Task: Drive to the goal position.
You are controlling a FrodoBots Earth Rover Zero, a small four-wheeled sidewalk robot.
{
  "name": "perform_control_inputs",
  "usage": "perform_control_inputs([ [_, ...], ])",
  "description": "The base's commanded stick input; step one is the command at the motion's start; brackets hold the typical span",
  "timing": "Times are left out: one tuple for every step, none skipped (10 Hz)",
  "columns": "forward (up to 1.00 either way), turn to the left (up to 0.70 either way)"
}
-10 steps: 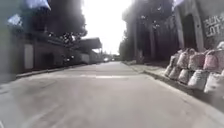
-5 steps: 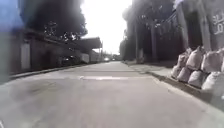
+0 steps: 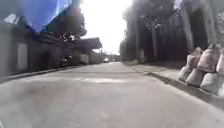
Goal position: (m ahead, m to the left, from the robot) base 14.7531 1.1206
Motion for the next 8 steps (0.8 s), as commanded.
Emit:
perform_control_inputs([
  [0.7,0.0],
  [0.7,0.0],
  [0.7,0.0],
  [0.7,0.0],
  [0.7,0.0],
  [0.7,0.0],
  [0.7,0.0],
  [0.7,0.0],
])
